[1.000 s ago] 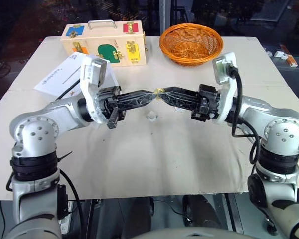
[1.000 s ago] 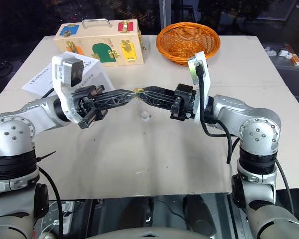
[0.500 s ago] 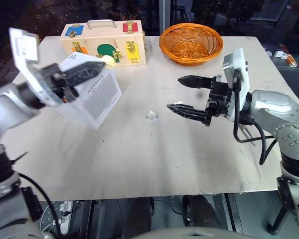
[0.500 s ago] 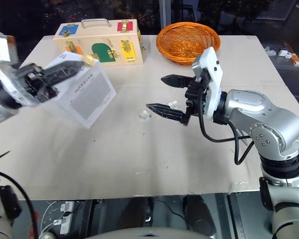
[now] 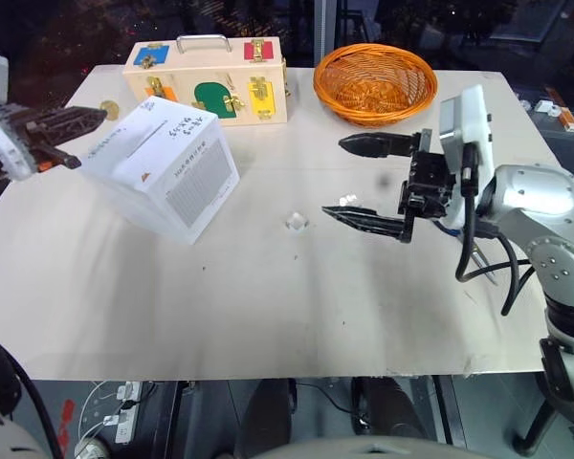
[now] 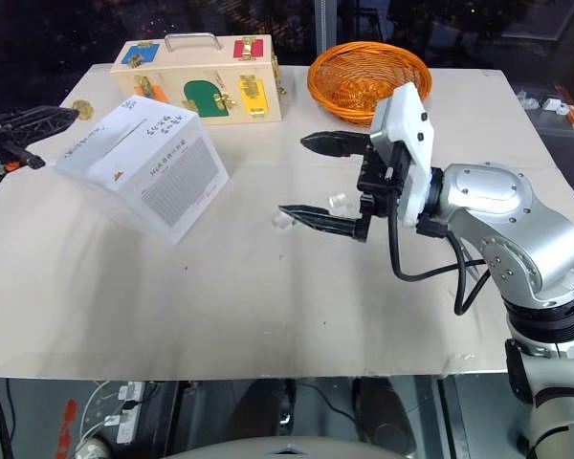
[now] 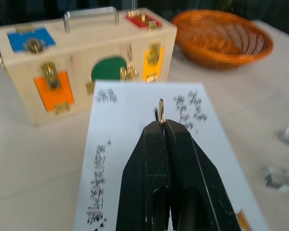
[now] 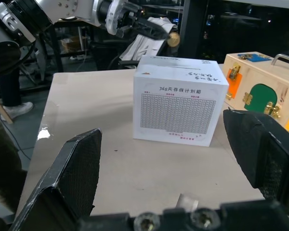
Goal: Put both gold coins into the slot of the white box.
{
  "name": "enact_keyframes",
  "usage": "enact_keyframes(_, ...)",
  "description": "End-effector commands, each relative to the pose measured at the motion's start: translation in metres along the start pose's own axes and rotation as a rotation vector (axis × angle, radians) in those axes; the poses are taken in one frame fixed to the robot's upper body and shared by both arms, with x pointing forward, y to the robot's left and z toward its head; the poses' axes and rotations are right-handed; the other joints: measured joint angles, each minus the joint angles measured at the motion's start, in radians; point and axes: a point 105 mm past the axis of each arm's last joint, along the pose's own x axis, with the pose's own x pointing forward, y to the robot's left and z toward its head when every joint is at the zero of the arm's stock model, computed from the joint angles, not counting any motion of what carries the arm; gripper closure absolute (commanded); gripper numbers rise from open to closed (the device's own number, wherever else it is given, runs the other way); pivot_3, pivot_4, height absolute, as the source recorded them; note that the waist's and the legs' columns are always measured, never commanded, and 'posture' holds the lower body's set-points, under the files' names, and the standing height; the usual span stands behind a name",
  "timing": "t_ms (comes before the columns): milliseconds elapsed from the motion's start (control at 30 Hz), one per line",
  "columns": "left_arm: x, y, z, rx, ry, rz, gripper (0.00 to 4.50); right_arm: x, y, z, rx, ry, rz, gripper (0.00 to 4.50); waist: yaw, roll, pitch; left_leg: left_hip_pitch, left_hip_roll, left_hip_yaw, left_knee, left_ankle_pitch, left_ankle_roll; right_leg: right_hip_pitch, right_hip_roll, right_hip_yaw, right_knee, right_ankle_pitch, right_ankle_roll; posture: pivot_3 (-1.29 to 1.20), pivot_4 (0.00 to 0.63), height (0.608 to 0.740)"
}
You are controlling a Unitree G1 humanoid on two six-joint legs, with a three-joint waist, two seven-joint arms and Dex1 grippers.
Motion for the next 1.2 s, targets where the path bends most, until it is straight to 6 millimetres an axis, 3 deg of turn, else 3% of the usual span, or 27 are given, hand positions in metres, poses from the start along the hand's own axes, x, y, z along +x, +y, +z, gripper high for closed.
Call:
enact_keyframes(33,0.000,0.001,0.007,0.009,-0.006,0.003,4.50,-0.003,0.002,0.006,-0.043,-0.017,-0.014,0.08,0.001,0.000,0.000,0.000,0.000,0.000,0.000,0.000,0.000,0.000,0.000,0.000,0.000,0.000,0.000,0.00,0.150,0.726)
enact_keyframes(433,0.013,-0.005,-0.007,-0.027,0.049,-0.026,4.50,-0.004,0.005,0.000,-0.025,0.013,-0.025,0.08,0.002,0.000,0.000,0.000,0.000,0.000,0.001,0.000,0.000,0.000,0.000,0.000,0.001,0.000,0.000,0.00,0.150,0.726)
enact_keyframes(900,0.019,-0.005,-0.003,0.012,0.035,-0.009,4.50,-0.003,0.008,-0.001,-0.022,0.016,-0.024,0.08,0.003,0.000,0.000,0.000,0.000,0.000,0.002,0.000,0.000,0.000,0.000,0.000,0.001,0.000,0.000,0.00,0.150,0.726)
enact_keyframes(1033,0.017,-0.005,0.004,0.023,-0.007,0.006,2.73,-0.003,0.009,0.000,-0.022,0.009,-0.024,0.00,0.002,0.000,0.000,0.000,0.000,0.000,0.002,0.000,0.000,0.000,0.000,0.000,0.001,0.000,0.000,0.00,0.150,0.726)
enact_keyframes(1067,0.015,-0.009,0.013,0.026,-0.059,-0.008,2.21,-0.004,0.009,0.001,-0.022,0.003,-0.025,0.00,0.002,0.000,0.000,0.000,0.000,0.000,0.002,0.000,0.000,0.000,0.000,0.000,0.001,0.000,0.000,0.00,0.150,0.726)
enact_keyframes(1133,0.012,-0.021,0.031,0.026,-0.157,-0.051,1.43,-0.005,0.008,0.003,-0.017,-0.013,-0.030,0.00,0.003,0.000,0.000,-0.001,0.000,-0.001,0.002,0.000,0.000,0.000,0.000,-0.001,0.002,0.000,0.000,0.00,0.150,0.726)
enact_keyframes(1167,0.010,-0.032,0.043,0.012,-0.215,-0.094,0.80,-0.006,0.008,0.006,-0.008,-0.032,-0.038,0.00,0.003,0.000,0.000,-0.002,0.000,-0.002,0.003,0.000,0.000,0.000,0.000,-0.001,0.001,0.000,0.000,0.00,0.150,0.726)
enact_keyframes(1200,0.009,-0.047,0.052,-0.011,-0.256,-0.158,0.80,-0.007,0.007,0.008,-0.002,-0.049,-0.045,0.00,0.003,0.000,0.000,-0.003,0.000,-0.003,0.004,0.000,0.000,0.000,0.000,-0.002,0.001,0.000,0.000,0.00,0.150,0.726)
